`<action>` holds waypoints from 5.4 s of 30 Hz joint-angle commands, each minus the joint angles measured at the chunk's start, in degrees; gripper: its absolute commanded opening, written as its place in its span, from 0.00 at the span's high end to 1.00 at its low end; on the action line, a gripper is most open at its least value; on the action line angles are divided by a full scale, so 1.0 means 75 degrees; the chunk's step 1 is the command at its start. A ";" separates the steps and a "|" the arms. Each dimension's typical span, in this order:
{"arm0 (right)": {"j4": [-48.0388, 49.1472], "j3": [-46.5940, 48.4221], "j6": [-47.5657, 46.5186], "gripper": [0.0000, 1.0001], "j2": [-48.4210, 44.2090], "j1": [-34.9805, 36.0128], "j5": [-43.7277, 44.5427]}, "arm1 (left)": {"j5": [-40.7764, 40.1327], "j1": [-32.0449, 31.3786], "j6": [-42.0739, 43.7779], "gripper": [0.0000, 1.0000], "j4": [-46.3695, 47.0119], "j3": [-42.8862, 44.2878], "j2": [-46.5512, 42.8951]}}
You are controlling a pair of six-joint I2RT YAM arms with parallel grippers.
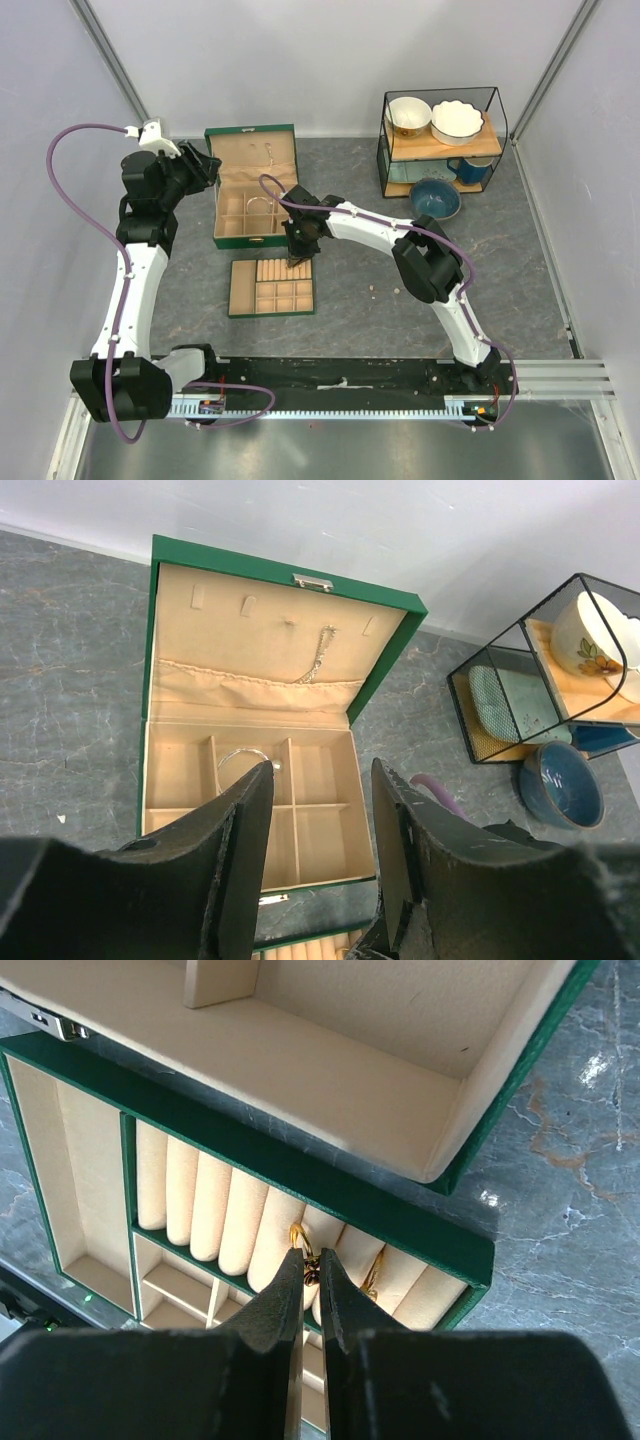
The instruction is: Organize the mixed jewelry
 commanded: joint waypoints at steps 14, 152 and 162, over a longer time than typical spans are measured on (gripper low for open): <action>-0.0242 0.0154 -0.0128 1.00 0.0250 0.0053 0.0495 | 0.0301 0.0033 -0.0181 0.49 0.0253 -0.0021 0.0088; -0.0347 -0.0725 0.0012 1.00 -0.0816 -0.0052 0.0729 | 0.0559 0.0033 -0.0310 0.49 0.0463 -0.0326 0.0194; -0.0347 -0.0316 0.0153 1.00 -0.0524 -0.0064 0.0800 | 0.0559 0.0033 -0.0298 0.49 0.0463 -0.0338 0.0217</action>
